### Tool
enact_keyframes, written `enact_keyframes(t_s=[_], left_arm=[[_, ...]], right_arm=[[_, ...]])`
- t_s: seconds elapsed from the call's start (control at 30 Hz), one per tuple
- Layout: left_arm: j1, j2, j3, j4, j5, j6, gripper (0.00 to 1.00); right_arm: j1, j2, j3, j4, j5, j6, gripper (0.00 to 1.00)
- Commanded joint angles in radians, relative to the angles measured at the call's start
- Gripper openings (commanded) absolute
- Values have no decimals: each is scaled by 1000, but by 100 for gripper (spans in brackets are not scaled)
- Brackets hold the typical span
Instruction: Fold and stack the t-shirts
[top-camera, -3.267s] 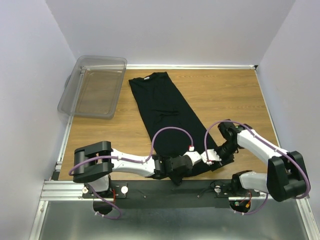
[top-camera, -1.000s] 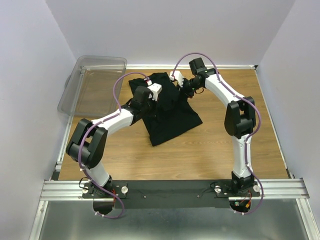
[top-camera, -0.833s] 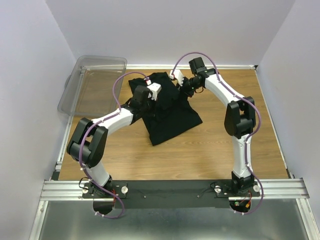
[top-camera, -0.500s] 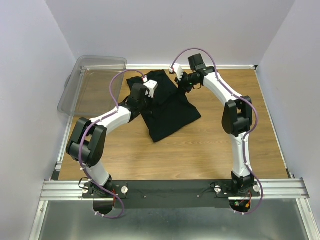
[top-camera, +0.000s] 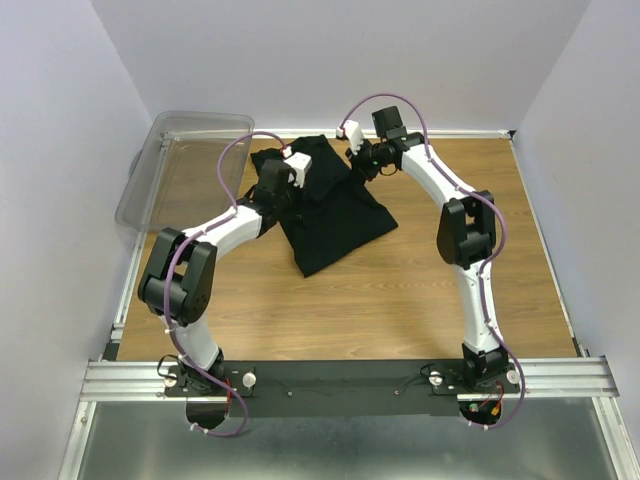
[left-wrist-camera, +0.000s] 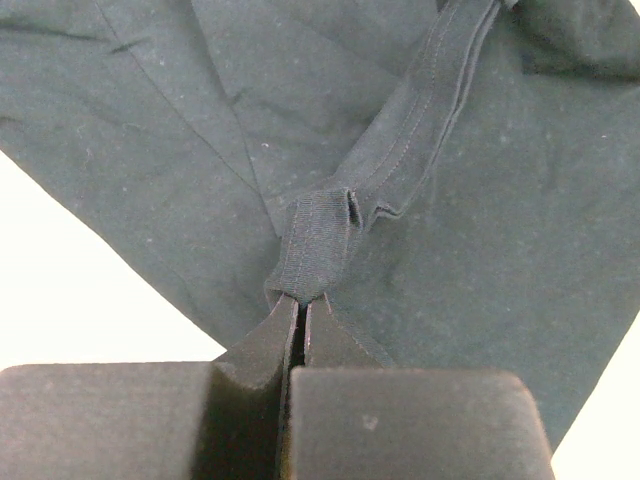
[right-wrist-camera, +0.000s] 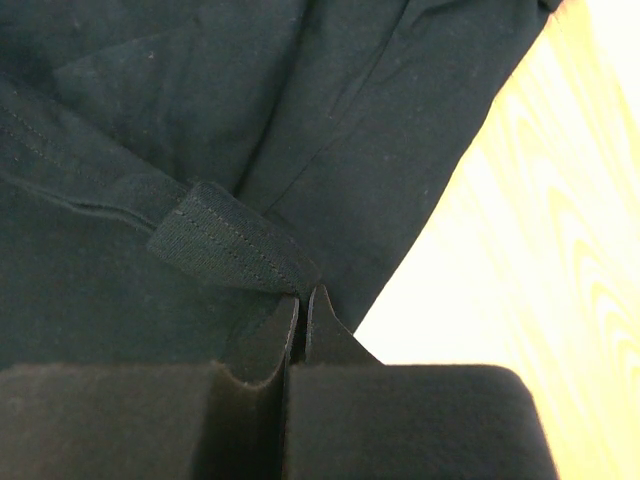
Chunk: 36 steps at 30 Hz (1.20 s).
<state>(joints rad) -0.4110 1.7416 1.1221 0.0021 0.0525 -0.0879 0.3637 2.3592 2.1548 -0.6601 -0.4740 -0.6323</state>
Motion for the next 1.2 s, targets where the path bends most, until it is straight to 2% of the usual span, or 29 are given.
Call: enact_keyframes(t_s=[0.0,0.3,0.37,0.4,0.43,0.47,0.53,0.57,0.6,0.63,0.73,0.8,0.83,0.87,0.9,0.93,0.97,1.0,1.03,1.07,1.1,1.13,1.17], left_arm=[[20,42,38,24,-33,23,0],[58,113,90,42,-40,46,0],[66,137,111,39,-66,43,0],[69,141,117,41,-84,39,9],[69,144,133,41,-136,27,31],[67,141,140,44,-164,24,41],[69,125,156,47,-241,8,54],[67,98,174,49,-267,2,59],[67,78,179,53,-290,-3,61],[69,56,182,58,-308,-6,67],[64,-40,183,87,-332,4,71],[51,-121,168,102,-303,34,71],[41,-152,153,110,-290,48,71],[34,-221,112,122,-270,68,71],[28,-258,85,125,-251,77,71],[17,-298,55,128,-226,83,70],[11,-379,-25,142,-182,83,70],[9,-422,-68,151,-157,83,70],[5,-465,-112,162,-140,82,70],[-2,-506,-158,173,-116,76,70],[-5,-592,-248,200,-105,70,70],[-6,-631,-289,213,-99,45,70],[-8,-704,-351,219,-89,34,70]], right_arm=[[11,38,34,57,46,57,1],[11,60,40,122,86,123,1],[14,67,40,166,115,160,5],[15,78,43,192,144,193,18],[20,87,50,238,194,259,25],[23,95,48,273,231,296,47],[26,107,62,335,299,429,55],[26,113,94,339,336,459,59],[26,114,106,344,350,480,64],[24,106,111,346,362,496,64],[20,69,82,367,405,479,66],[-3,5,-6,366,327,442,68],[-12,-42,-66,361,263,354,68],[-34,-151,-158,350,48,274,70],[-34,-223,-249,332,-72,172,71],[-40,-283,-429,295,-166,-98,74],[-40,-382,-496,104,-290,-294,76],[-39,-418,-547,-32,-316,-703,76],[-37,-448,-614,-117,-314,-813,76],[-31,-480,-739,-133,-272,-869,76],[-25,-501,-794,-128,-246,-914,76],[-5,-517,-824,-122,-214,-949,76],[15,-521,-870,-55,-165,-887,76]])
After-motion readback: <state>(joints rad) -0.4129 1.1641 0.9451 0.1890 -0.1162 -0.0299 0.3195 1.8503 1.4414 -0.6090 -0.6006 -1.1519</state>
